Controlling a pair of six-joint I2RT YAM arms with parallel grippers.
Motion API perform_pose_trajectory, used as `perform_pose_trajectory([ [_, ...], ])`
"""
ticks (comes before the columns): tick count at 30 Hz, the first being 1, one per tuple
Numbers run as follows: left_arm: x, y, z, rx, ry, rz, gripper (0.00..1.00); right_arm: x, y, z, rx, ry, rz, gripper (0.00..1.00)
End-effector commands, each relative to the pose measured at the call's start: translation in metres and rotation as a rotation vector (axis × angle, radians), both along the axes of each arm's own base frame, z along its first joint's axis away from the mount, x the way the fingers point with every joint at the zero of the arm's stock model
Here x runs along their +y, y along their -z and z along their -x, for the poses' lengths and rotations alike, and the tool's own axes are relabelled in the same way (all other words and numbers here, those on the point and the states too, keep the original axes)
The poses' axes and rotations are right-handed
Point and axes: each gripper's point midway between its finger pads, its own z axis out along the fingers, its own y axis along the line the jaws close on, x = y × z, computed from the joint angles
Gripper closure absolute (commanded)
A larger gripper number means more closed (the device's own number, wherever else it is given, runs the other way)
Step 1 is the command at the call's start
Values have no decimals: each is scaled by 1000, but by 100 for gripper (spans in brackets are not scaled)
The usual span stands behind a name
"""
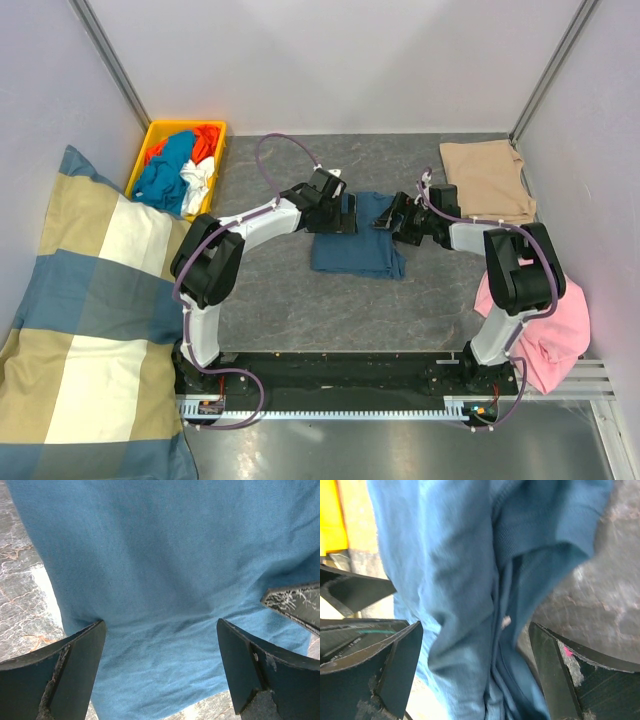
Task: Fold and stack the t-shirts
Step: Neatly place the folded tshirt to the corner
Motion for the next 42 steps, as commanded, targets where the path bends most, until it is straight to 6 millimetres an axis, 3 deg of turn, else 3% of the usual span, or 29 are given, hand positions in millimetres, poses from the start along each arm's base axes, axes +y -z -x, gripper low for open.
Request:
perform_pose_trajectory([
  [1,3,-4,-6,-17,-9,13,0,-10,61,29,178,26,64,3],
  [16,0,-7,-7,-9,-17,38,0,28,66,48,216,-53,52,2],
  [19,-1,-8,-6,-7,-17,43,0,31,71,52,231,-54,59,7],
  [25,1,-9,-5,-9,-14,40,0,31,76,55,242,-42,57,66],
  [26,1,-9,-5,-9,-17,38,0,32,76,55,243,-41,55,85],
  [28,2,-10,-4,-13,-14,38,0,31,76,53,238,-38,56,98],
  [30,3,-15,-3,-14,-12,37,0,31,77,53,242,-42,62,100],
  [33,7,-40,-4,-36,-18,52,0,31,76,50,244,-44,71,100],
  [37,28,-101,-18,-118,-56,105,0,27,71,41,224,-56,120,100],
  [38,34,-122,-18,-152,-61,128,0,22,72,40,233,-44,157,100],
  [42,64,-153,-22,-201,-107,157,0,-6,62,25,238,-28,365,100],
])
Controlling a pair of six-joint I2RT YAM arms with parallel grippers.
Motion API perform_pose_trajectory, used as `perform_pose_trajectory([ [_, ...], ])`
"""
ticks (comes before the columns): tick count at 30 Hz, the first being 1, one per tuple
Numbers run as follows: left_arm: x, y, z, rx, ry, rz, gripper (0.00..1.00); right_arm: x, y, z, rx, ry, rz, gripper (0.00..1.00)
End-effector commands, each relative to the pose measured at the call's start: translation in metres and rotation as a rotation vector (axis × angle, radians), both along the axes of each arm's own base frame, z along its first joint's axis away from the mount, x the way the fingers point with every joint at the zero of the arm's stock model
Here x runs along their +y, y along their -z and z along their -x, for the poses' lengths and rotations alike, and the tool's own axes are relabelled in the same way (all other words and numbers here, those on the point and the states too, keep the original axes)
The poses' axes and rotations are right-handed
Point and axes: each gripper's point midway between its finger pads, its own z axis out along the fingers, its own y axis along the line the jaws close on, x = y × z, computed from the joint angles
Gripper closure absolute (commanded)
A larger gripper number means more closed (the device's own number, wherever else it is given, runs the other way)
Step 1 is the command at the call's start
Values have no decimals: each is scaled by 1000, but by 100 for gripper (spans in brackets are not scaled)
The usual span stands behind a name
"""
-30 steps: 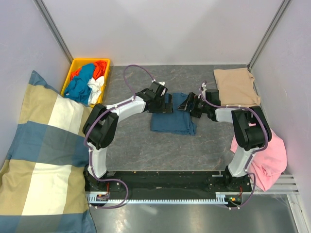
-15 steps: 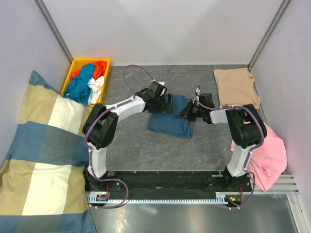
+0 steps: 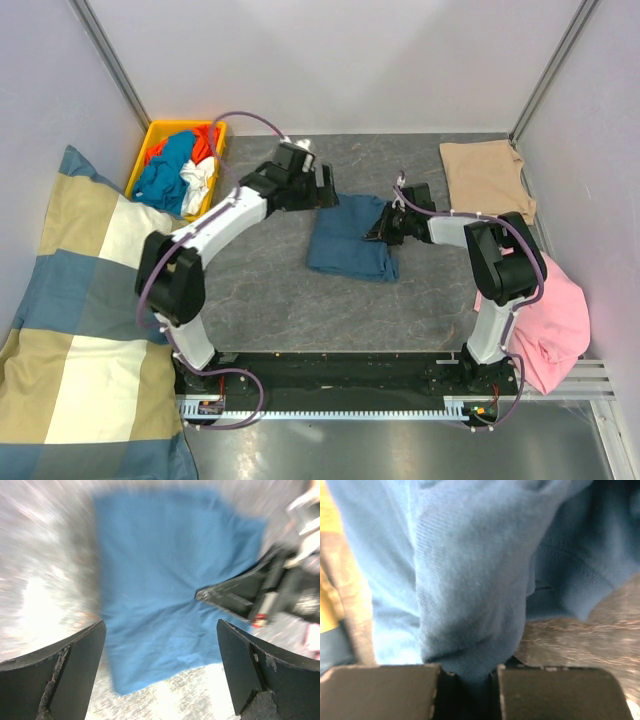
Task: Fold and stack the t-shirts
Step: Neatly place the folded tshirt to the corner
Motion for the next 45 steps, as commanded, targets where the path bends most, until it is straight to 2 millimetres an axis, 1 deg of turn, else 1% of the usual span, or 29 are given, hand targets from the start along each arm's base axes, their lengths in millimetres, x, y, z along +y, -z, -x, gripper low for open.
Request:
perform_pose_trajectory([
  [1,32,-75,-10,-137,-50,78,0,-52,22,-2,95,23,378,100],
  [2,35,-77,-9,-139,-54,81,0,-64,22,2,123,8,454,100],
  [3,38,-77,-8,-138,-56,83,0,-70,18,-4,116,12,499,100],
  [4,42,-72,-6,-124,-61,79,0,-78,2,-25,64,48,557,100],
  [6,43,-67,-4,-108,-55,83,0,-95,-4,-30,78,44,665,100],
  [7,44,-62,-1,-93,-55,82,0,-104,-20,-48,31,84,730,100],
  [8,44,-61,0,-88,-53,86,0,-113,-21,-47,52,76,783,100],
  [9,44,-58,0,-81,-53,84,0,-117,-36,-62,15,103,814,100],
  [11,43,-56,1,-76,-48,87,0,-136,-45,-70,4,148,922,100],
  [13,43,-55,1,-71,-46,86,0,-147,-61,-81,-36,170,998,100],
  [19,42,-49,2,-52,-44,91,0,-173,-83,-99,-73,206,1176,100],
  [20,43,-48,2,-48,-45,92,0,-184,-86,-101,-71,235,1241,100],
  [22,42,-46,3,-42,-43,92,0,-190,-100,-110,-98,242,1306,100],
  [23,43,-45,2,-41,-44,92,0,-194,-100,-114,-99,240,1344,100],
  [24,43,-43,3,-35,-43,91,0,-199,-114,-123,-124,273,1384,100],
  [25,44,-41,4,-28,-42,91,0,-201,-119,-129,-137,284,1416,100],
  [26,44,-40,3,-26,-44,94,0,-205,-115,-134,-128,250,1466,100],
  [27,45,-37,4,-18,-46,93,0,-208,-128,-143,-151,295,1493,100],
  [28,46,-36,4,-13,-47,95,0,-210,-130,-148,-155,274,1528,100],
  [29,46,-35,4,-11,-46,96,0,-212,-125,-155,-153,249,1559,100],
  [30,47,-35,3,-8,-49,98,0,-213,-135,-165,-179,269,1564,100],
  [31,47,-33,3,-4,-50,99,0,-214,-138,-172,-194,283,1565,100],
  [32,48,-32,3,-1,-51,98,0,-220,-133,-178,-187,285,1568,100],
  [33,50,-31,2,0,-52,98,0,-221,-143,-185,-209,294,1564,100],
  [35,52,-28,1,9,-57,102,0,-231,-144,-195,-217,307,1555,100],
  [37,53,-23,1,22,-56,102,0,-238,-151,-203,-235,308,1552,100],
  [40,54,-14,-1,42,-55,99,0,-250,-157,-210,-248,298,1539,100],
  [44,55,-5,-2,61,-55,103,0,-258,-161,-209,-253,271,1519,100],
  [45,55,-2,-1,68,-56,103,0,-259,-168,-208,-262,277,1512,100],
])
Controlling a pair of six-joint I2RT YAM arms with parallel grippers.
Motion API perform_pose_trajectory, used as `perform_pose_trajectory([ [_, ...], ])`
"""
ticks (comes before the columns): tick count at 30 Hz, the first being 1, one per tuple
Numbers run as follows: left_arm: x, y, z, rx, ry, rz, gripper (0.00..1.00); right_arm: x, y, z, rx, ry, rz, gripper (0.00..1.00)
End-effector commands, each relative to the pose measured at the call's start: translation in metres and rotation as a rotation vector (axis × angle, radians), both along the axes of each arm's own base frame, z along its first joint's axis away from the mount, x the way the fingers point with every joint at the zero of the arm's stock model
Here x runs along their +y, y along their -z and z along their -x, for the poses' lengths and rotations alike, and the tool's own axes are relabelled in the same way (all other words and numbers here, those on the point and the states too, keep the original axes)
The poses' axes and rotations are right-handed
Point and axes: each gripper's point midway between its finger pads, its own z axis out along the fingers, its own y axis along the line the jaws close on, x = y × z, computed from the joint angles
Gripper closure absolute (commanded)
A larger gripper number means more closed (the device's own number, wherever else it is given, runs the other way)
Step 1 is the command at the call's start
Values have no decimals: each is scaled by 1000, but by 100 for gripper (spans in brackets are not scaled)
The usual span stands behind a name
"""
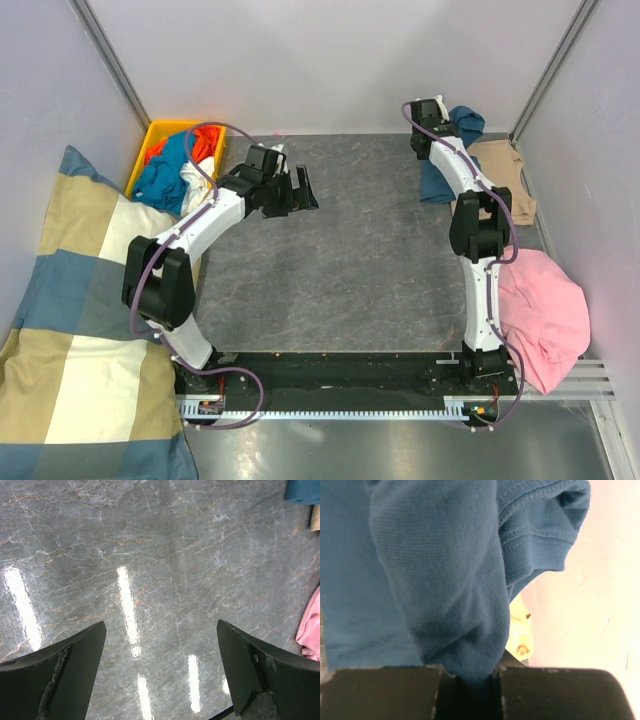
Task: Fold and stack the t-shirts
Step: Neatly place the folded tshirt to the corner
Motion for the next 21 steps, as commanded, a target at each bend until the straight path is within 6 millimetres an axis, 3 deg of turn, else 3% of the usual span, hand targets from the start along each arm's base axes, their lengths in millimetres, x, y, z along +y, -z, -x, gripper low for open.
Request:
perform_pose_trajectory([
  [1,-4,10,-2,16,13,30,0,-5,-45,-6,-73,-37,-5,100],
  [9,-6,13,-1,26,19,54,0,-11,-69,16,-76,-36,-11,100],
  [15,-5,16,2,33,21,62,0,-31,-80,30,-96,7,-22,100],
  [21,-3,19,4,39,17,68,0,-45,-72,33,-87,31,-39,100],
])
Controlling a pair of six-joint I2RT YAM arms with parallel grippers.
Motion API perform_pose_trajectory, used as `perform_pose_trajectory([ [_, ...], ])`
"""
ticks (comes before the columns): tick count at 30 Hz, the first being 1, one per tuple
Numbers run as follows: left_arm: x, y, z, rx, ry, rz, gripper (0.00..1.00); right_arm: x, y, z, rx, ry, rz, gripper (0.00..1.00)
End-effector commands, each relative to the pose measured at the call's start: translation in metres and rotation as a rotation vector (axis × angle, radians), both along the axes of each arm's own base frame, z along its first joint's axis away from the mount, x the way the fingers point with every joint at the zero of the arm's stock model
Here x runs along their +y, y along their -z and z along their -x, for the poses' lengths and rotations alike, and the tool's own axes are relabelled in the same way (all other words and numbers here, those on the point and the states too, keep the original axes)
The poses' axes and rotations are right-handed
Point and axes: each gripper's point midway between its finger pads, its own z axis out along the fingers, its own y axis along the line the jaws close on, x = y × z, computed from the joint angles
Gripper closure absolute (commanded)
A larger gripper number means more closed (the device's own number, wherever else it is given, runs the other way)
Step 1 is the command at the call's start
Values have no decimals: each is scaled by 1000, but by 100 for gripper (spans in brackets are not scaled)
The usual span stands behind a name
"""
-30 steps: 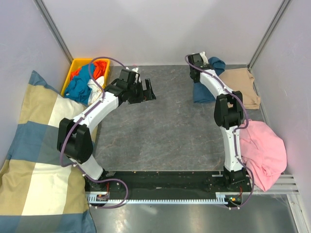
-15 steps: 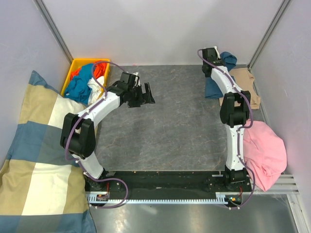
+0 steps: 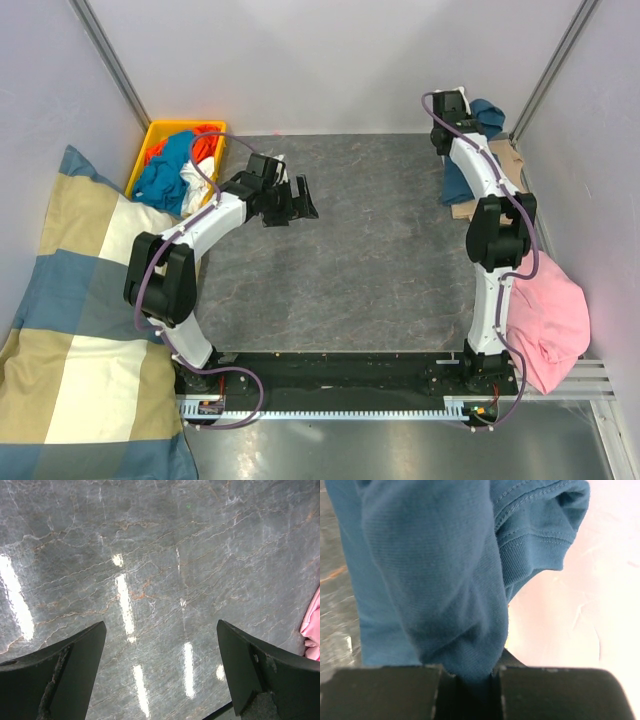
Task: Fold and stack the t-shirts
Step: Neatly place the folded tshirt to the corner
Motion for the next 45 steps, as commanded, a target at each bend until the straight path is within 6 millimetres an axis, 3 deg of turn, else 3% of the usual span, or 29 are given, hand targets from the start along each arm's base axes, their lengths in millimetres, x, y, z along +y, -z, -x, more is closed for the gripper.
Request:
perform_pose_trajectory([
  [1,-4,-9,-4,-23,-5,50,0,-18,-28,7,-66,44,0,100],
  [8,-2,-8,-5,-19,-6,52,0,-28,3,11,-5,69,-7,100],
  [14,0,-3,-5,-7,-9,45,0,-39,46,12,76,93,-13,100],
  [21,3,5,-8,11,-24,38,0,-59,72,6,108,129,-2,100],
  [23,2,6,-9,13,-25,38,0,-79,80,9,120,166,-2,100],
  [25,1,9,-10,20,-25,37,0,-87,84,8,114,187,7,100],
  [26,1,9,-12,19,-27,38,0,-94,84,9,107,202,7,99],
  [28,2,12,-12,26,-30,36,0,-101,89,8,102,216,-2,79],
  [29,1,11,-13,26,-31,37,0,-107,86,7,76,239,-15,66],
  [30,1,13,-12,31,-31,37,0,-111,85,7,62,252,-20,21],
  [31,1,13,-13,30,-31,38,0,-114,82,6,40,266,-26,3],
  [36,1,12,-13,32,-35,40,0,-121,48,5,-96,316,-62,2],
  [37,0,11,-13,31,-34,42,0,-120,31,5,-144,313,-77,2],
  [39,0,11,-13,31,-33,45,0,-113,22,4,-182,295,-124,2],
  [40,-1,8,-13,28,-32,50,0,-110,5,6,-234,293,-155,2],
  [42,-1,5,-13,18,-28,51,0,-102,-2,9,-259,274,-202,2],
  [43,0,2,-14,7,-27,49,0,-95,-20,13,-313,271,-236,2],
  [45,2,-4,-13,-8,-25,42,0,-84,-26,19,-333,247,-280,2],
])
